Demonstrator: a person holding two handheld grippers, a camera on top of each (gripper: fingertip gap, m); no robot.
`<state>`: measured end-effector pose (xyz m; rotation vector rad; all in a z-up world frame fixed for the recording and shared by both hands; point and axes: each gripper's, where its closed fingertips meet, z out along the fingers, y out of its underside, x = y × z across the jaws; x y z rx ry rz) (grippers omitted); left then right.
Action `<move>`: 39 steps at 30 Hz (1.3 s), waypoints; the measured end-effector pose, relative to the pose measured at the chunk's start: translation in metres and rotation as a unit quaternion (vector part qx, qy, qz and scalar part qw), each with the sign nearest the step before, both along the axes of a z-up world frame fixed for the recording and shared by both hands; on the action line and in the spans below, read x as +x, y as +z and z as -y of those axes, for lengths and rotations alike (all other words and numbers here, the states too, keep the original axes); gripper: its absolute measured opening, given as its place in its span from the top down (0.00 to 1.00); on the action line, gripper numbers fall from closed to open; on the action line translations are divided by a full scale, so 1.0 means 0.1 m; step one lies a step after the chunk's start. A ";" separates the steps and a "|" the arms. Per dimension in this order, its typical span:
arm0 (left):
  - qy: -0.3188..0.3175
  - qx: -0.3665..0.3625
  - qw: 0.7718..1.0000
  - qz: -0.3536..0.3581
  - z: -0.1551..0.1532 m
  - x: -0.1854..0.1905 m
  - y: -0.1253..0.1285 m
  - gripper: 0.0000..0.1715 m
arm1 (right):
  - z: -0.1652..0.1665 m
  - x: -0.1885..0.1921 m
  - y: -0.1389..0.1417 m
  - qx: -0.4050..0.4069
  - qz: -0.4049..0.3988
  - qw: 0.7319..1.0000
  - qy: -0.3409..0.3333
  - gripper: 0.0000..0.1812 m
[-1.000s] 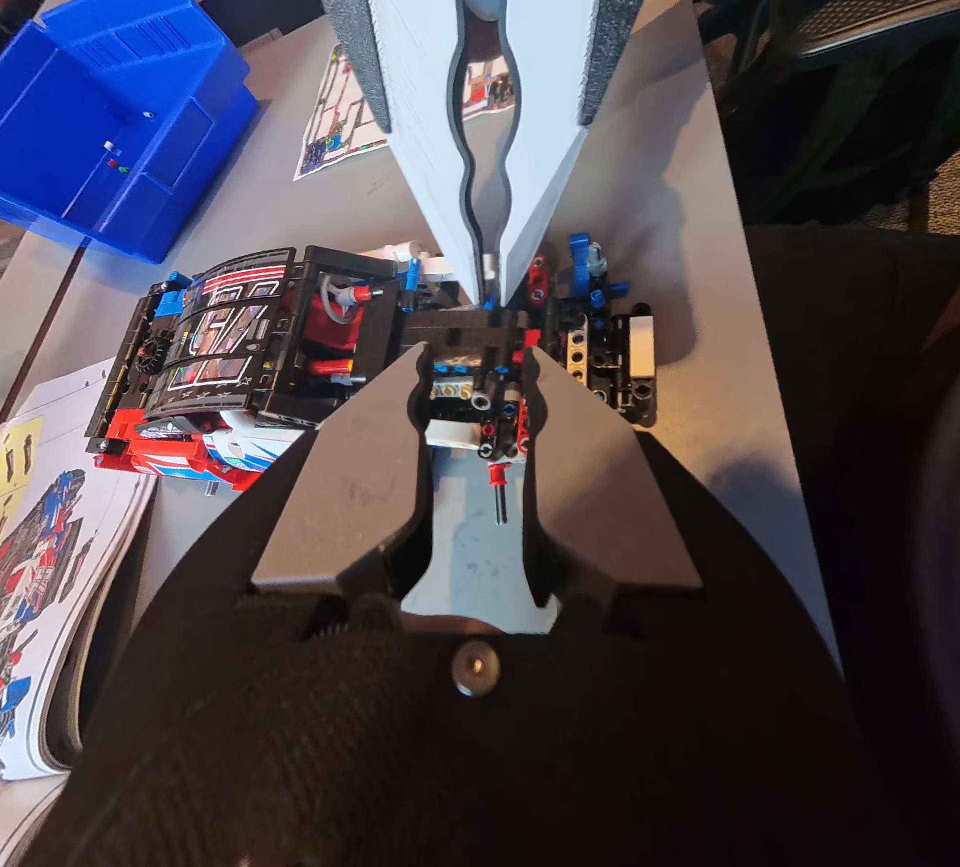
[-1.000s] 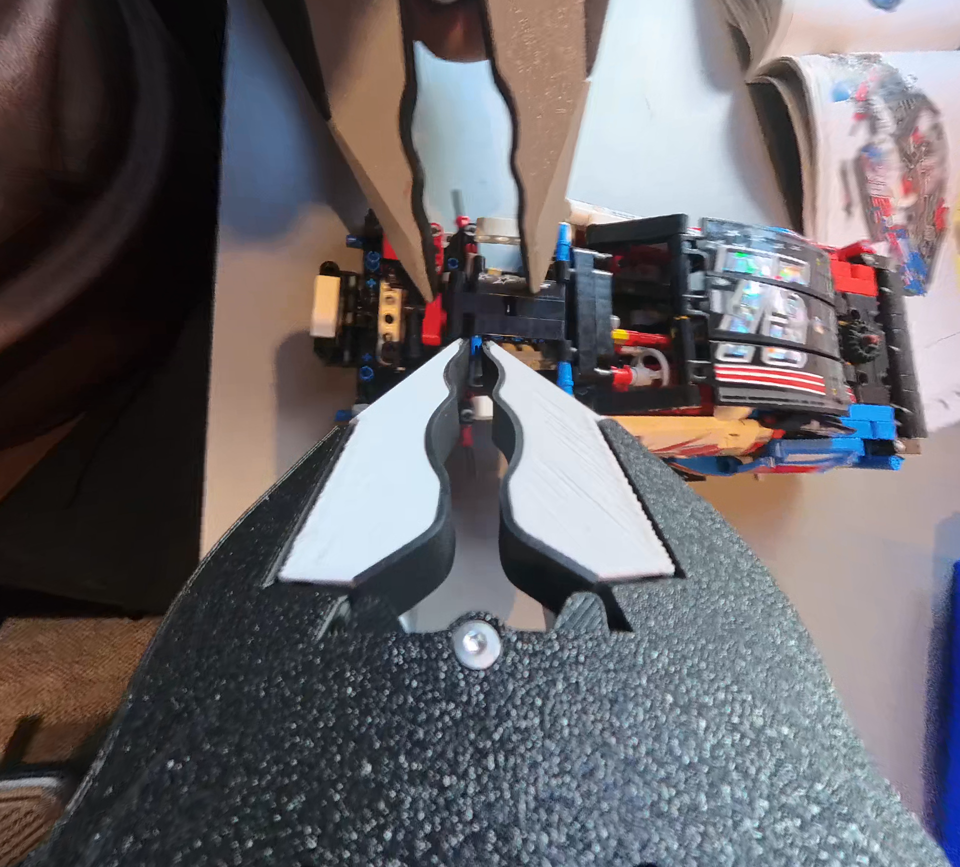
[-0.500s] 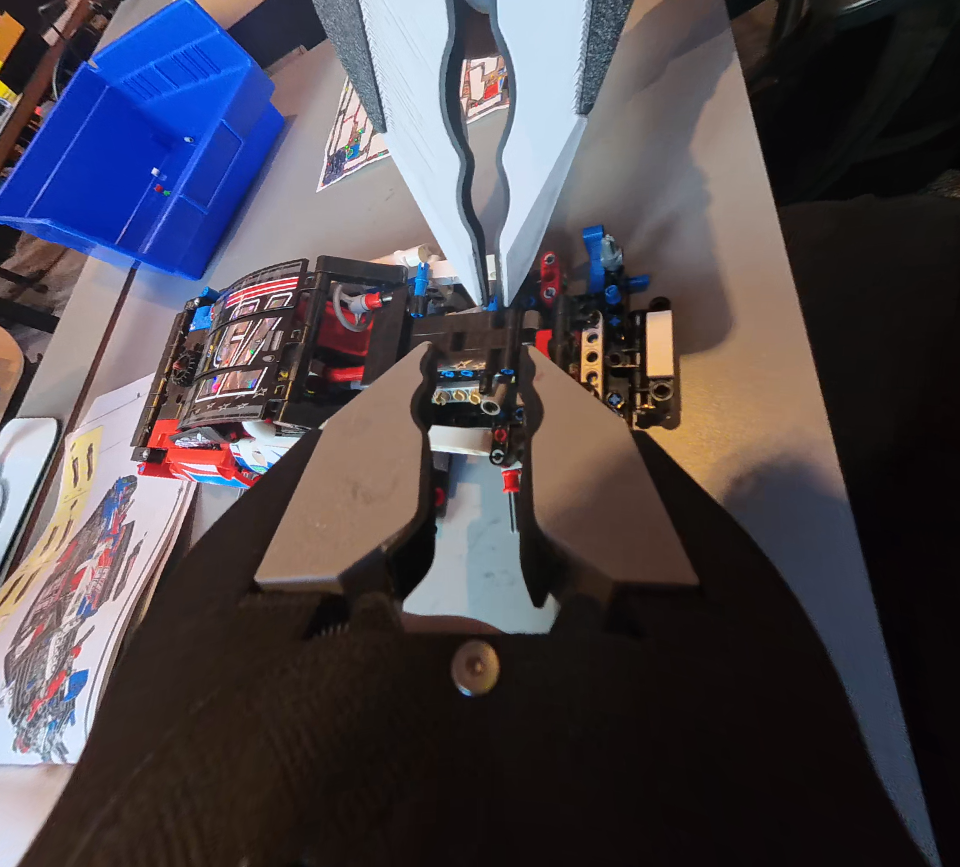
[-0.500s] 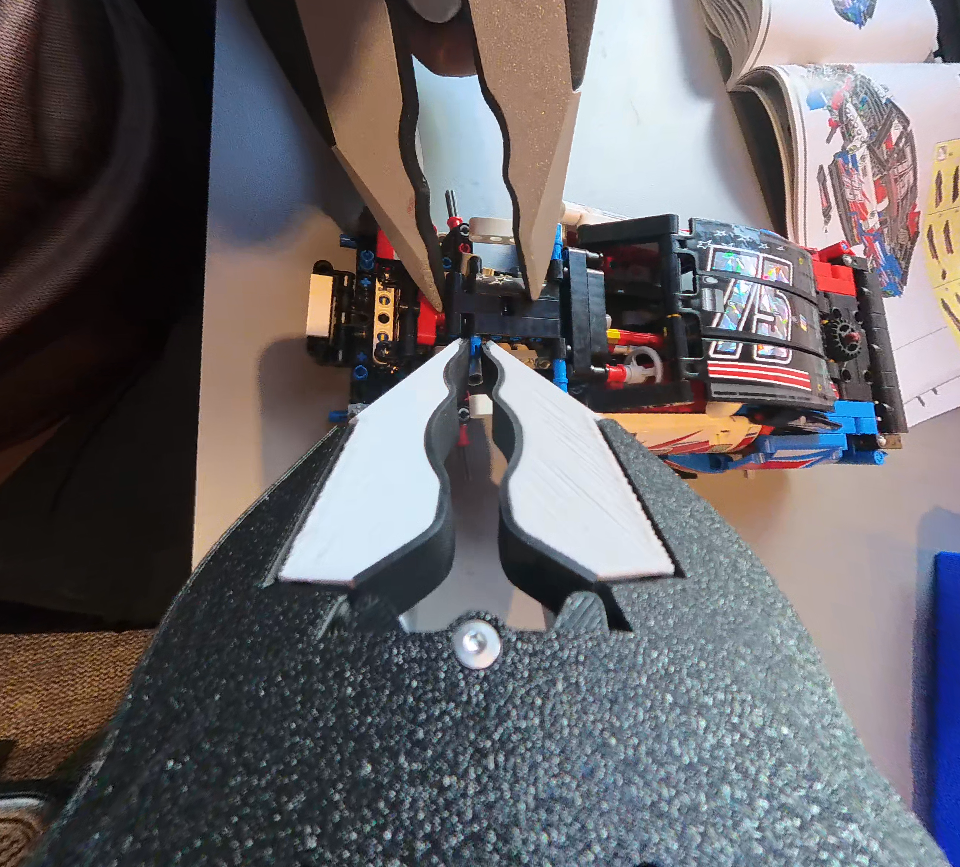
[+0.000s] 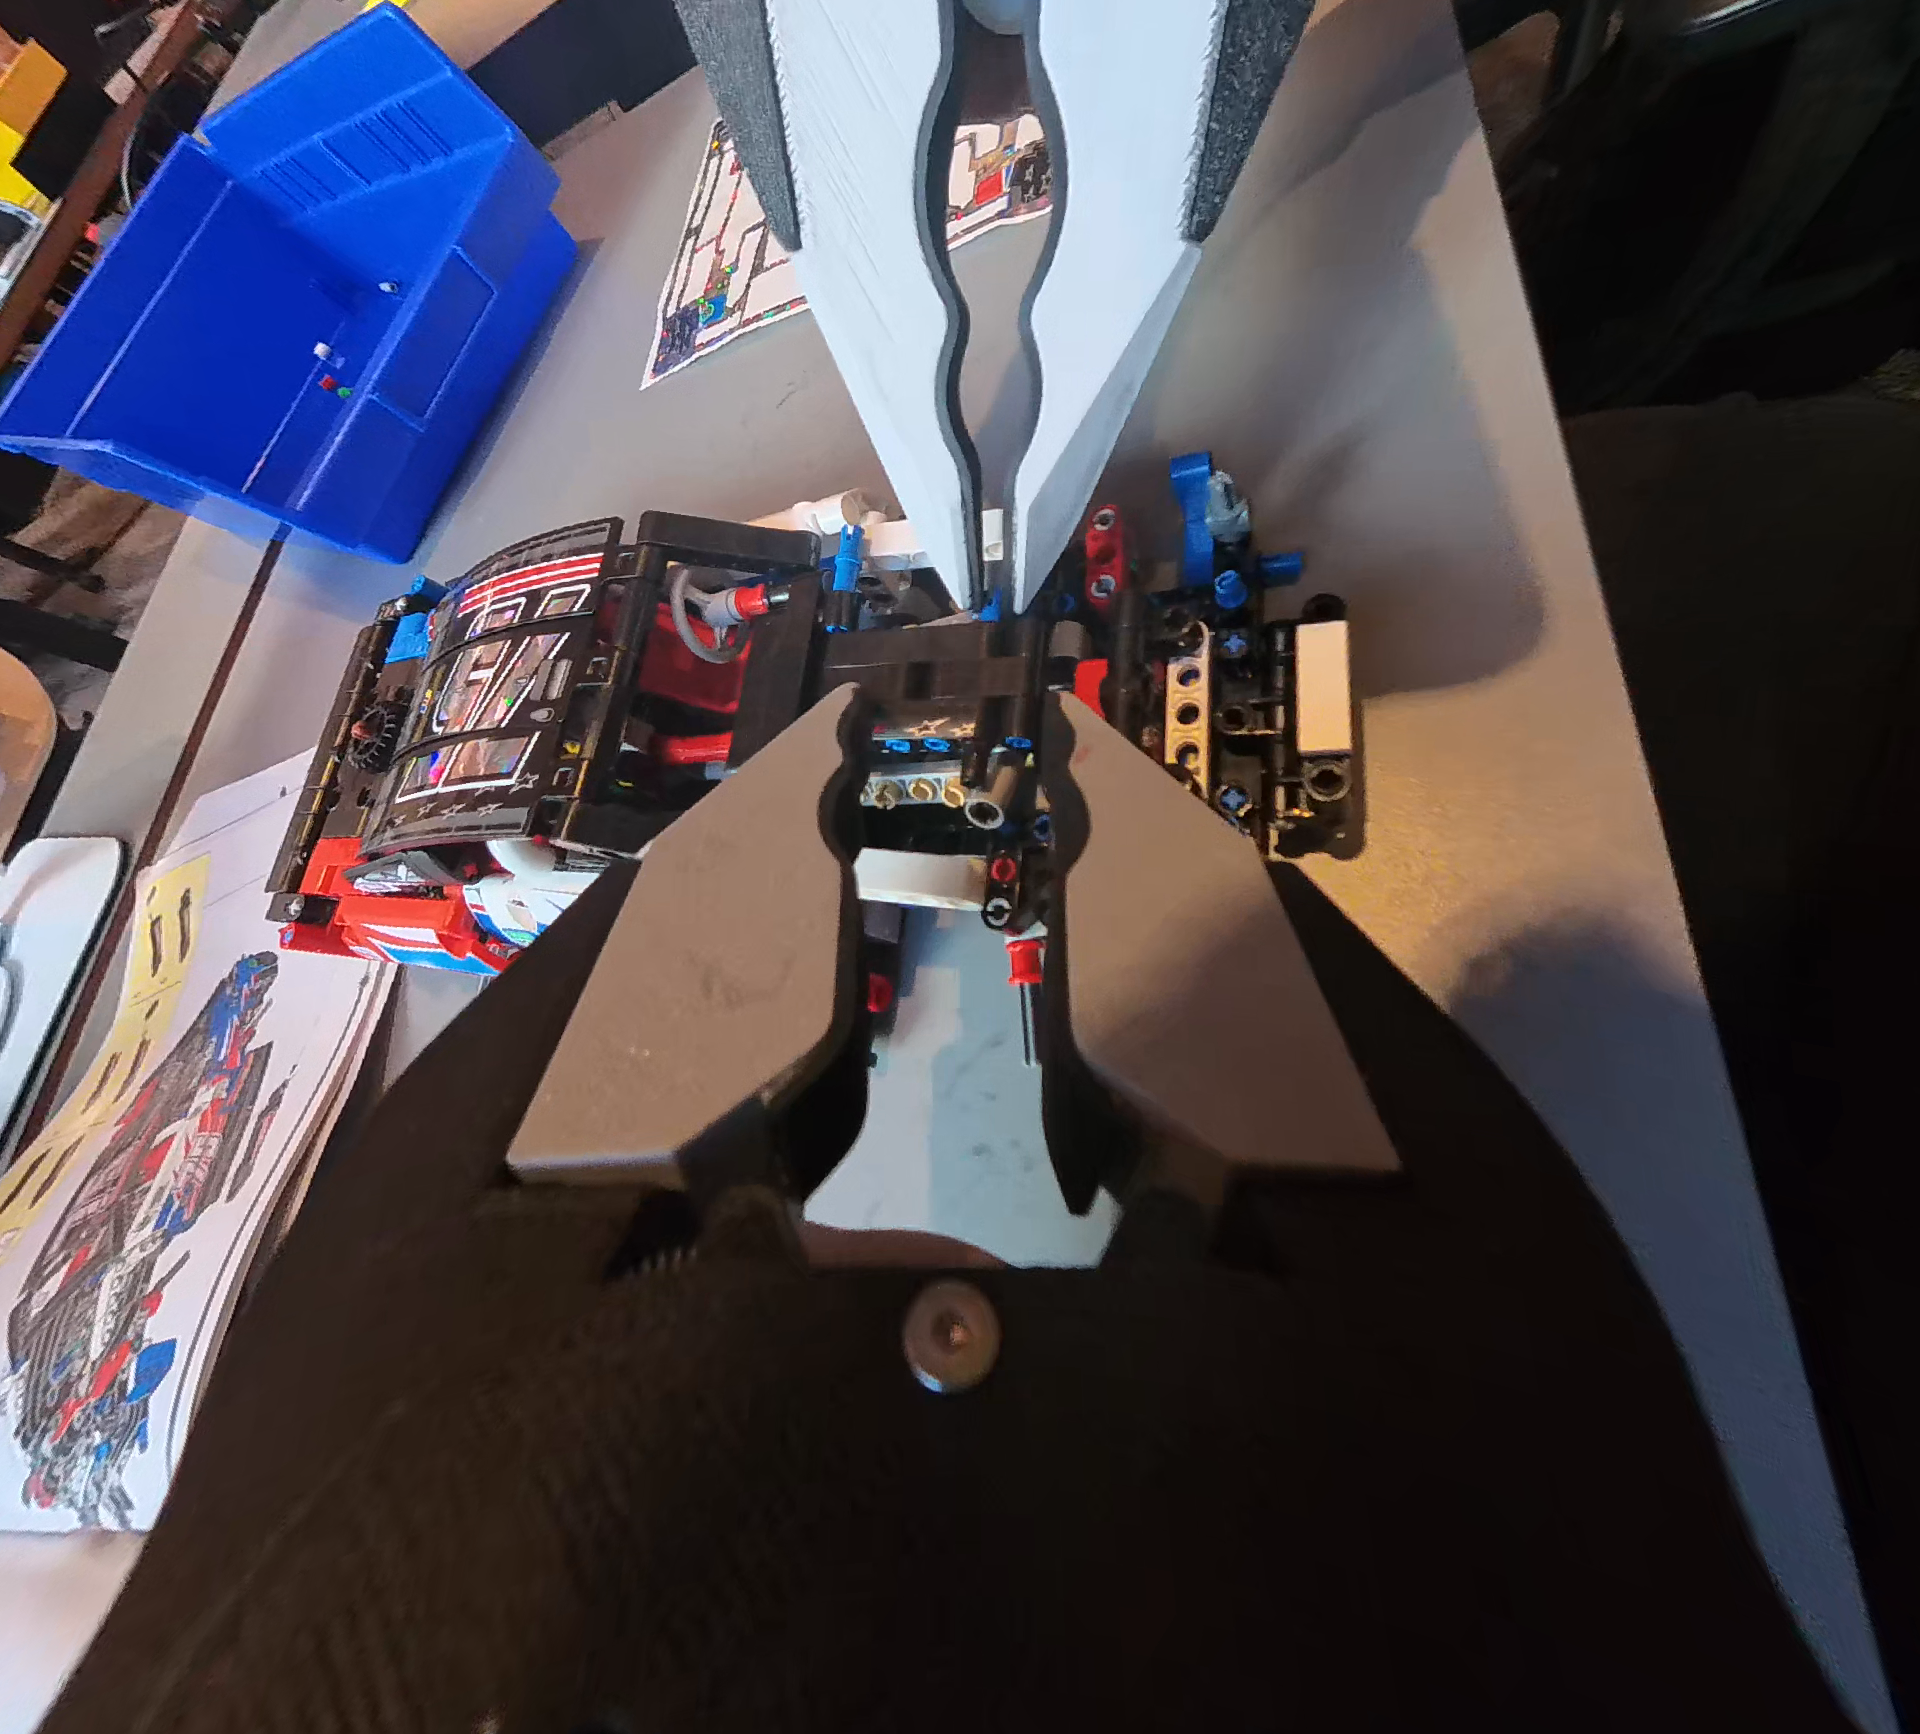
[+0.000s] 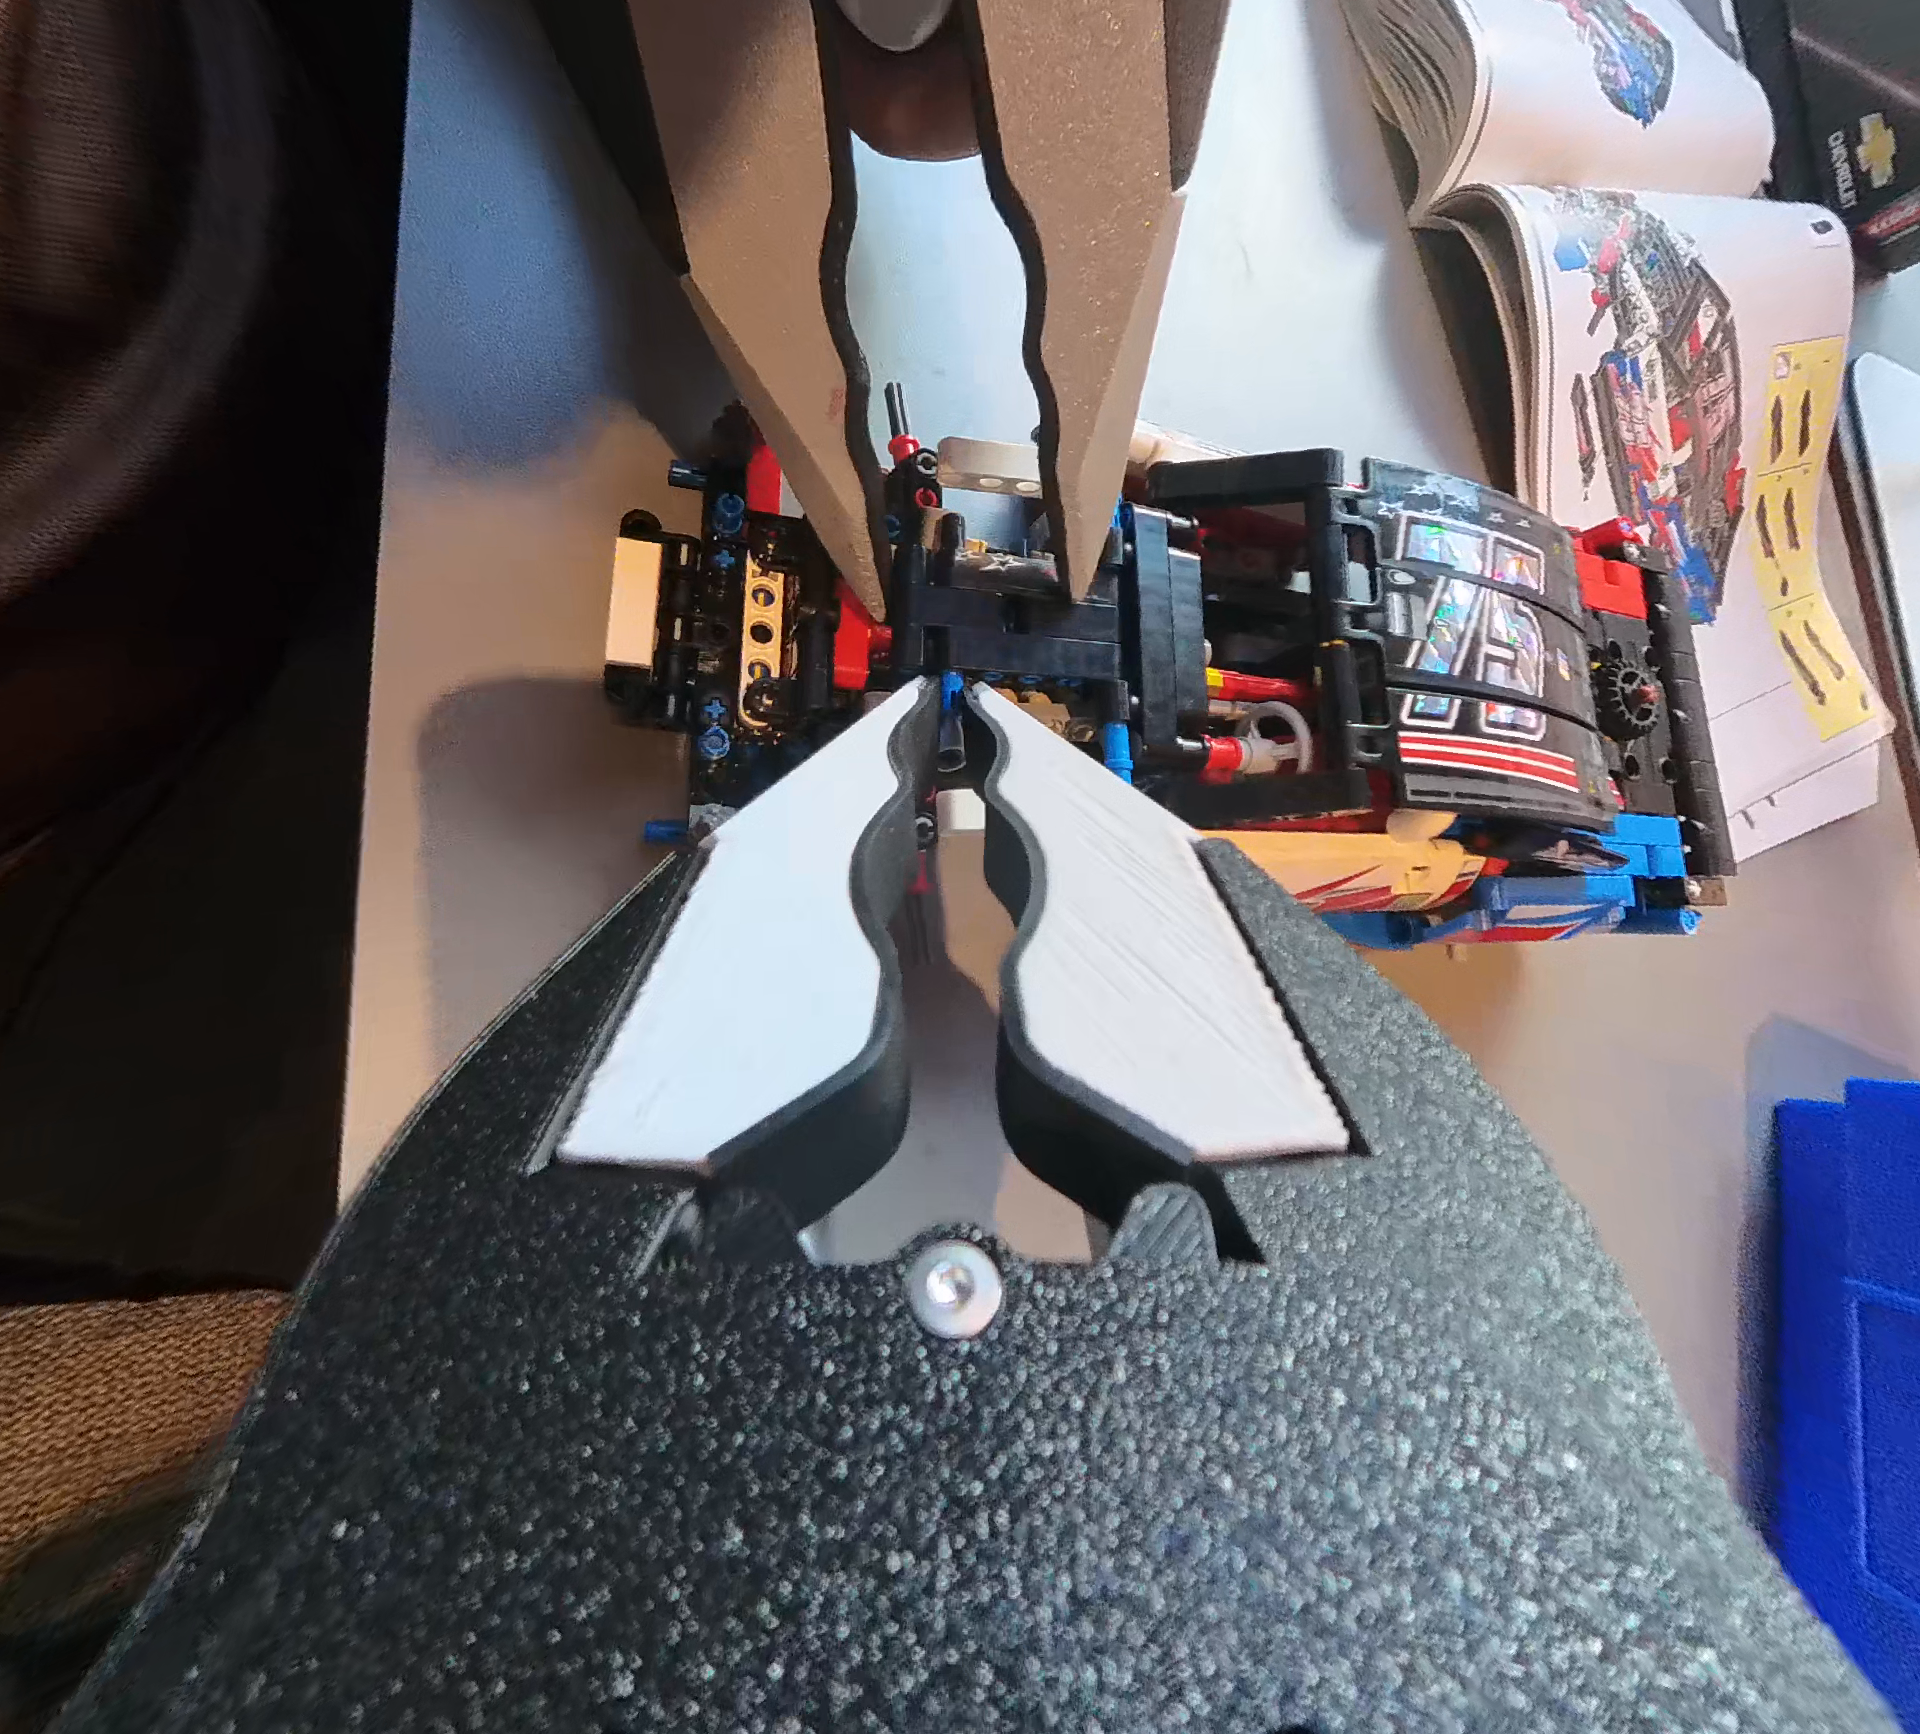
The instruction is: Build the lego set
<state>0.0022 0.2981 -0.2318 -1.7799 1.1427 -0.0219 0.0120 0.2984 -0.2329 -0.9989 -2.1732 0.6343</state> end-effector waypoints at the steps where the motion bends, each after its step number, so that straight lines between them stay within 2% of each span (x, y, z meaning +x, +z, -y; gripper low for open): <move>1: 0.000 0.000 1.000 0.001 0.00 0.00 0.00 0.83 | 0.00 0.00 0.00 0.004 -0.002 1.000 0.000 0.98; 10: -0.004 0.002 1.000 0.011 0.02 0.01 0.02 0.82 | -0.02 0.00 0.01 0.033 -0.020 0.999 0.001 0.98; 25: 0.001 0.025 1.000 0.012 -0.03 -0.01 0.02 0.82 | -0.04 -0.02 0.00 0.023 -0.021 0.999 -0.013 0.97; 31: 0.003 0.028 1.000 0.012 -0.04 -0.02 0.02 0.81 | -0.05 -0.01 0.00 0.006 -0.022 1.000 -0.019 0.90; 34: 0.002 0.026 0.999 0.018 -0.04 -0.02 0.02 0.81 | -0.05 0.00 0.02 -0.010 -0.027 0.999 -0.020 0.90; 39: 0.001 0.017 0.999 0.031 -0.03 -0.02 0.02 0.81 | -0.18 0.03 0.20 -0.111 -0.055 0.991 -0.058 0.90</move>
